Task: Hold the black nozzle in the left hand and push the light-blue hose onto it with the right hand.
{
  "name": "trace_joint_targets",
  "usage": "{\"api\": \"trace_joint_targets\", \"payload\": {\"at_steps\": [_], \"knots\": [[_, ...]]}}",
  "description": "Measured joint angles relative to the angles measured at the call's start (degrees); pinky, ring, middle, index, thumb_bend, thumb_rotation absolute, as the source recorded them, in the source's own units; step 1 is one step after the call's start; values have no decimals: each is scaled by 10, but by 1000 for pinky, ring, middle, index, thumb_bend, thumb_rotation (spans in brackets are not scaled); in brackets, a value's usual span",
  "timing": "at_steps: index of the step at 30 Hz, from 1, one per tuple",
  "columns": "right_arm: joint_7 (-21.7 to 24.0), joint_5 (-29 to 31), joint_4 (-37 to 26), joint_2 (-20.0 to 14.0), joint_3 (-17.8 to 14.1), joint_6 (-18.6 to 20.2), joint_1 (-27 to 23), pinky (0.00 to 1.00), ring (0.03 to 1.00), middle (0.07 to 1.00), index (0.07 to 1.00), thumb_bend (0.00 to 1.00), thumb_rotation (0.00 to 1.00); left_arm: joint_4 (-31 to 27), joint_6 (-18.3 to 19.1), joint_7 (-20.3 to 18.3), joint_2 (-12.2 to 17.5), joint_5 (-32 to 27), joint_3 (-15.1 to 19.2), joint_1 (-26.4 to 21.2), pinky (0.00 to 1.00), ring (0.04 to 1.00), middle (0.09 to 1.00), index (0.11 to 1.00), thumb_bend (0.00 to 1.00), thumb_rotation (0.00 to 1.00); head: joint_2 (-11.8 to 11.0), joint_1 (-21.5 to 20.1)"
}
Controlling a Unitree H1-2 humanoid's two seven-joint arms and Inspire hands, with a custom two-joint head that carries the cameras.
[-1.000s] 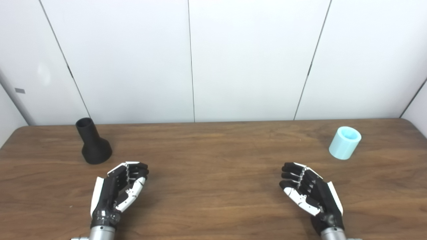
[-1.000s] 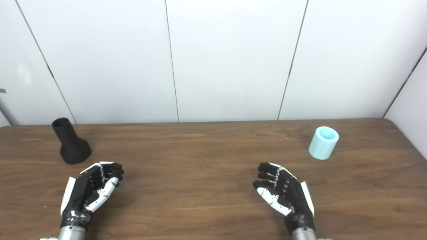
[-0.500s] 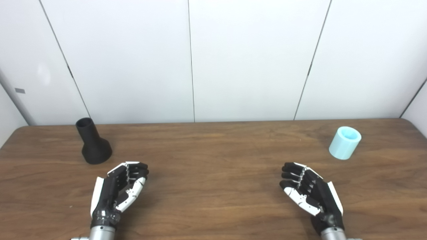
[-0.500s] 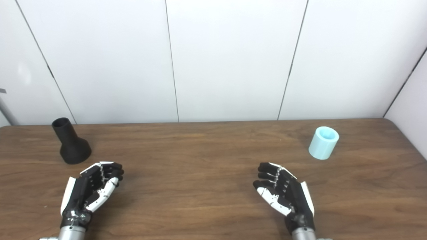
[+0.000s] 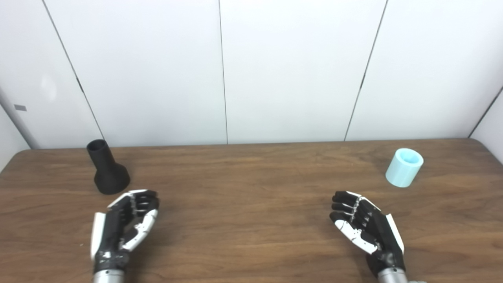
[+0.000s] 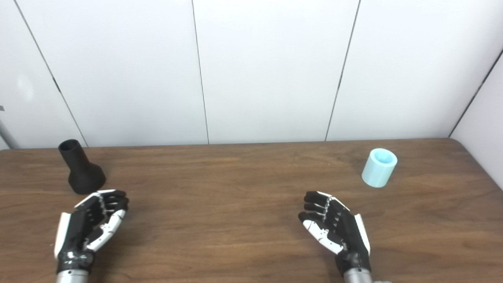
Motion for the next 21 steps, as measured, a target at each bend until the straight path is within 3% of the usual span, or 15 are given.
{"api": "trace_joint_targets", "payload": {"at_steps": [3, 11, 17, 21], "knots": [[1, 4, 0, 0, -1, 0, 0, 640, 704, 705, 671, 288, 190, 11, -18, 30, 9, 13, 22, -9, 478, 535, 577, 585, 695, 87, -3, 12], [3, 22, 0, -1, -10, -2, 1, 634, 697, 699, 667, 302, 169, 10, 10, 101, -2, 62, 49, -16, 452, 569, 638, 649, 776, 107, -4, 25], [6, 24, 4, -14, -14, -4, 0, 642, 705, 709, 679, 291, 149, 23, 14, 118, 9, 73, 50, -25, 525, 622, 682, 683, 781, 102, -9, 60], [16, 32, 11, -26, -18, -8, -3, 656, 724, 729, 694, 275, 106, 18, 49, 120, 8, 94, 42, -25, 580, 679, 729, 756, 810, 138, -12, 91]]}}
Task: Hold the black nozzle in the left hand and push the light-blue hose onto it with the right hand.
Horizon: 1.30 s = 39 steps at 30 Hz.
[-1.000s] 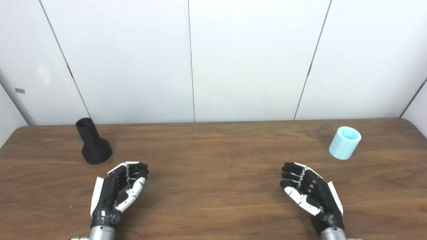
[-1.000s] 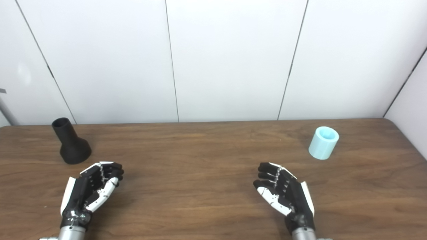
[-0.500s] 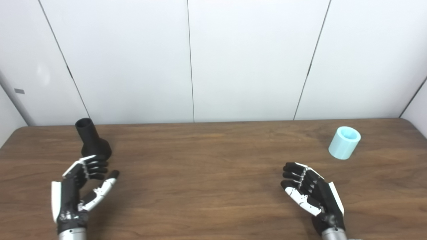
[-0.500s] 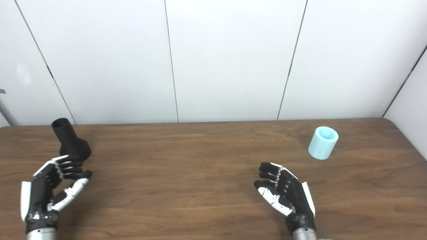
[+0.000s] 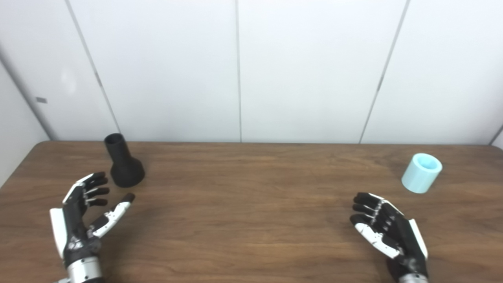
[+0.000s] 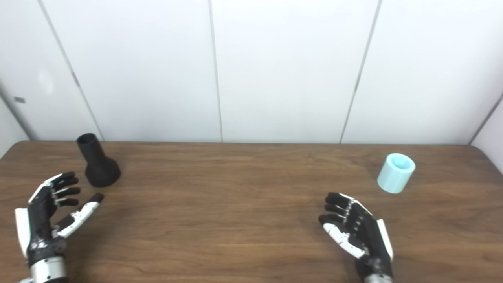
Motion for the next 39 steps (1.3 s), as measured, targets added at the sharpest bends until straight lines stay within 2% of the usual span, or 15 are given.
{"api": "trace_joint_targets", "payload": {"at_steps": [3, 6, 9, 11, 14, 15, 18, 22, 27, 32, 36, 39], "knots": [[8, 14, 13, -12, -10, -17, -6, 650, 726, 733, 700, 262, 17, -10, 47, -2, -2, 24, -13, 3, 627, 720, 758, 782, 839, 192, -7, 56], [12, 25, 31, -22, -22, -33, -17, 645, 726, 734, 703, 243, 1, -17, 78, -2, -8, 44, -27, 5, 671, 751, 775, 790, 860, 193, -12, 97], [17, 28, 45, -36, -28, -41, -25, 693, 746, 743, 711, 232, 0, -18, 107, -1, -9, 64, -40, 1, 692, 772, 789, 805, 876, 213, -18, 138], [19, 32, 49, -42, -32, -40, -27, 691, 746, 746, 713, 237, 35, -17, 123, -1, -9, 75, -47, -3, 694, 787, 809, 831, 880, 242, -20, 153], [25, 43, 56, -48, -38, -40, -30, 637, 719, 732, 698, 240, 151, -18, 156, -4, -8, 85, -56, -16, 754, 836, 857, 888, 885, 274, -28, 189], [26, 45, 58, -50, -39, -39, -31, 612, 692, 708, 672, 284, 270, -18, 164, -6, -9, 85, -58, -19, 756, 845, 871, 907, 893, 277, -30, 201], [24, 37, 57, -53, -40, -30, -30, 583, 663, 679, 641, 336, 384, -17, 193, -9, -8, 92, -65, -29, 753, 850, 883, 927, 914, 307, -33, 221], [25, 28, 57, -56, -40, -27, -30, 538, 630, 648, 607, 393, 476, -17, 214, -11, -6, 98, -71, -39, 735, 862, 912, 952, 932, 331, -37, 233], [25, 23, 58, -63, -42, -19, -27, 524, 626, 644, 601, 442, 514, -16, 235, -14, -5, 101, -71, -51, 741, 874, 940, 970, 945, 327, -40, 238], [25, 27, 58, -63, -46, -19, -27, 505, 615, 633, 586, 455, 501, -9, 234, -11, -7, 100, -71, -56, 739, 881, 953, 990, 949, 336, -40, 239], [25, 27, 58, -63, -47, -19, -27, 502, 615, 633, 585, 490, 539, -2, 224, 0, -8, 93, -70, -56, 747, 880, 948, 984, 950, 336, -42, 239], [25, 27, 58, -63, -47, -18, -27, 500, 612, 631, 583, 503, 548, 2, 222, 8, -10, 91, -69, -58, 755, 894, 962, 996, 974, 375, -45, 239]]}}
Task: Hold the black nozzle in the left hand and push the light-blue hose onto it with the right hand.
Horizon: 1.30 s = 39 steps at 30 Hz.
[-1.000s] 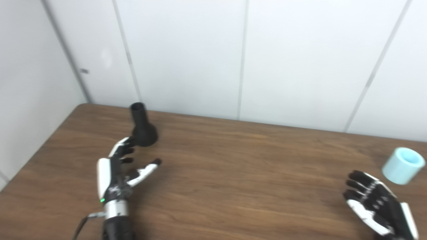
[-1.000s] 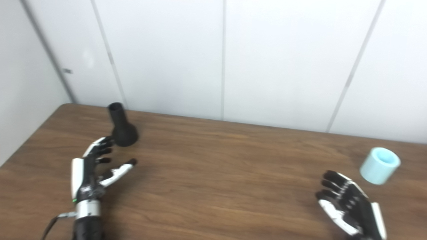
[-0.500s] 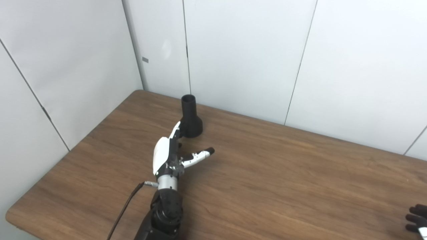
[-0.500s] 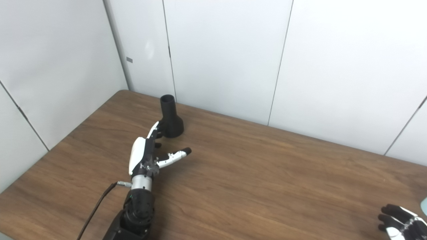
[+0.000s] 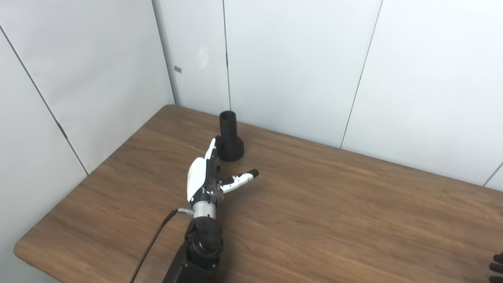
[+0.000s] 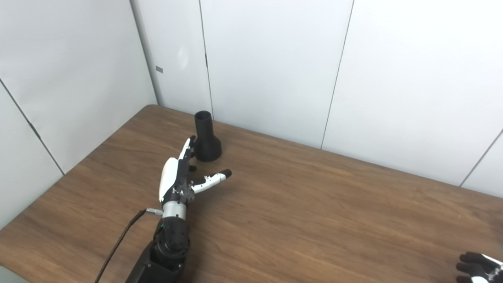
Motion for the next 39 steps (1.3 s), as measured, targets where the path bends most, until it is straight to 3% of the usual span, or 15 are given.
{"api": "trace_joint_targets", "payload": {"at_steps": [14, 20, 27, 32, 39], "knots": [[0, 1, 2, 0, -1, -1, -1, 466, 585, 610, 563, 561, 561, 8, 11, 10, -3, -23, 14, -15, 763, 912, 986, 1000, 1000, 458, -5, -2], [1, 1, 6, -1, -3, -2, -3, 444, 571, 597, 551, 621, 582, 28, 11, 14, 7, -28, 18, -30, 803, 929, 991, 995, 933, 319, -7, -4], [1, 1, 6, 0, -4, -2, -3, 430, 554, 582, 537, 653, 582, 53, 9, 24, 14, -31, 23, -48, 748, 874, 940, 971, 948, 319, -6, -5], [0, -1, 5, 0, -4, -1, -3, 422, 548, 578, 532, 698, 596, 58, 6, 27, 14, -45, 34, -54, 785, 911, 980, 997, 954, 334, -6, -4], [0, 0, 5, 0, -5, 0, -3, 404, 533, 567, 522, 756, 604, 57, 0, 36, 18, -47, 37, -53, 728, 866, 938, 975, 972, 342, -6, -5]]}}
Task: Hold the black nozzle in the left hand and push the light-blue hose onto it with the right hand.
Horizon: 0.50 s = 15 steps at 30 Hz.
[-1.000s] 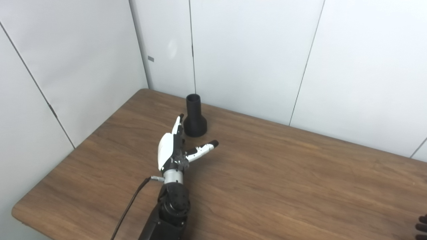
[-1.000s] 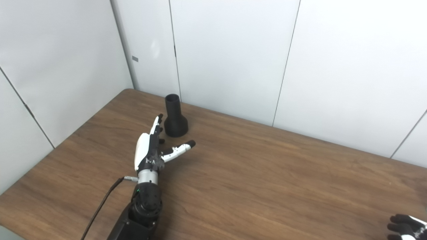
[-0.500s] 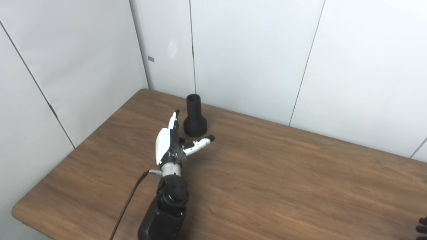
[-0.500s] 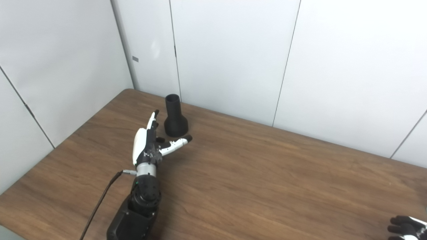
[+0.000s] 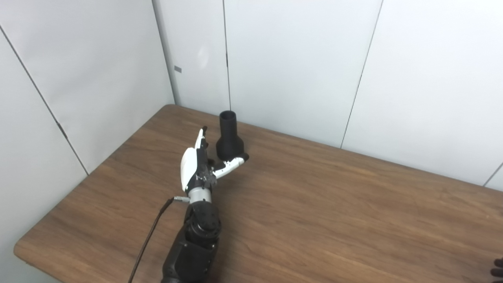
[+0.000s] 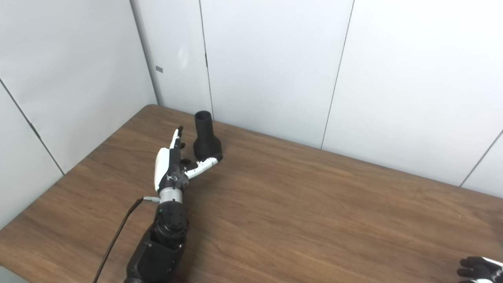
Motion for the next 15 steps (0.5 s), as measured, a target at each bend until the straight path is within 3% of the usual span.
{"api": "trace_joint_targets", "payload": {"at_steps": [8, 15], "knots": [[0, 0, 0, 0, -1, 0, 0, 388, 513, 547, 504, 822, 610, -3, 0, 18, 7, -2, 17, 1, 789, 920, 982, 988, 972, 338, 0, 0], [1, 0, 1, 0, -1, 0, 0, 382, 512, 548, 504, 859, 627, -9, -29, 23, 10, -9, 22, 5, 765, 893, 944, 967, 985, 370, 0, -1]]}}
